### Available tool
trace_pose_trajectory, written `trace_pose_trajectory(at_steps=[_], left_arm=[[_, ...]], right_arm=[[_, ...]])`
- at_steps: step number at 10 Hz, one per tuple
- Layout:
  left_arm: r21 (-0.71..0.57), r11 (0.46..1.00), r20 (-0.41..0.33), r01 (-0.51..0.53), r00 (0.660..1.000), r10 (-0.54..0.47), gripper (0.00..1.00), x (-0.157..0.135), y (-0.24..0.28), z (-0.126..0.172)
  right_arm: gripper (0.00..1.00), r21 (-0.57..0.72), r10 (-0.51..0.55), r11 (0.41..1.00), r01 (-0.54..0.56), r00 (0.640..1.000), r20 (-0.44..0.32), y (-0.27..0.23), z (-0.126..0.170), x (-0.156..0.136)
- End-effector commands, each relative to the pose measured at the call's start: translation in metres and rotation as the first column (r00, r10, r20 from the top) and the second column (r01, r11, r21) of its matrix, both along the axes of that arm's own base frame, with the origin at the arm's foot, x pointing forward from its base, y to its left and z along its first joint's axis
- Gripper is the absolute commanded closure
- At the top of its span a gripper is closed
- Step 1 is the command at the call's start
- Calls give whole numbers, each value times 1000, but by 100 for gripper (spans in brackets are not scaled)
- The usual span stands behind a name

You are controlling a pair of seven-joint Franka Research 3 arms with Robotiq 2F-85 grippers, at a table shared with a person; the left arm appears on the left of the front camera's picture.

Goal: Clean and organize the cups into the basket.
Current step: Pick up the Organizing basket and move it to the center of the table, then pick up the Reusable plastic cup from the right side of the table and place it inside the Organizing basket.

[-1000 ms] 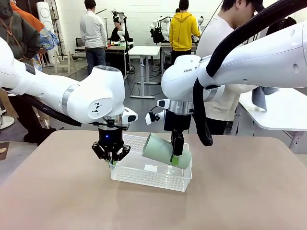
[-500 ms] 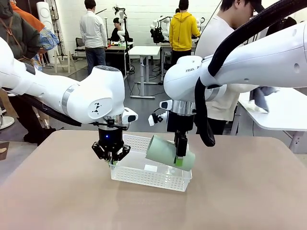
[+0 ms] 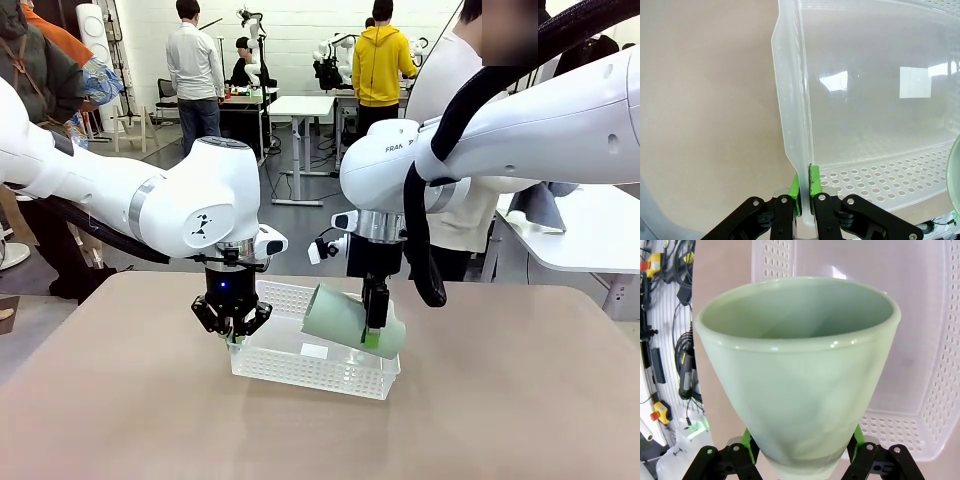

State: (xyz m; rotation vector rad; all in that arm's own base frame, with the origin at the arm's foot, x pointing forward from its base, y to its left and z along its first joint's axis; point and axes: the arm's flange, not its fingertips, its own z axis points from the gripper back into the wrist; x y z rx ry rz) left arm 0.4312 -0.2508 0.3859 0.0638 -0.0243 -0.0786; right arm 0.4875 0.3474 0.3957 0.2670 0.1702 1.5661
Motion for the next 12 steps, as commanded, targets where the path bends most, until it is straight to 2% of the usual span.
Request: trace_pose_trajectory(at_steps=[1,10,12], left_arm=[[13,1000,8,4,1000,-4,100,0,0,2],[13,1000,8,4,1000,-4,100,0,0,2],[13,1000,8,4,1000,-4,100,0,0,2]], right_arm=[[19,-7,-1,1000,1,1000,0,-2,-2,-1],[19,-1,0,1000,0,1000,-1,0,-1,0],[19,-21,12,1000,-13,999,-35,14,-17,3]])
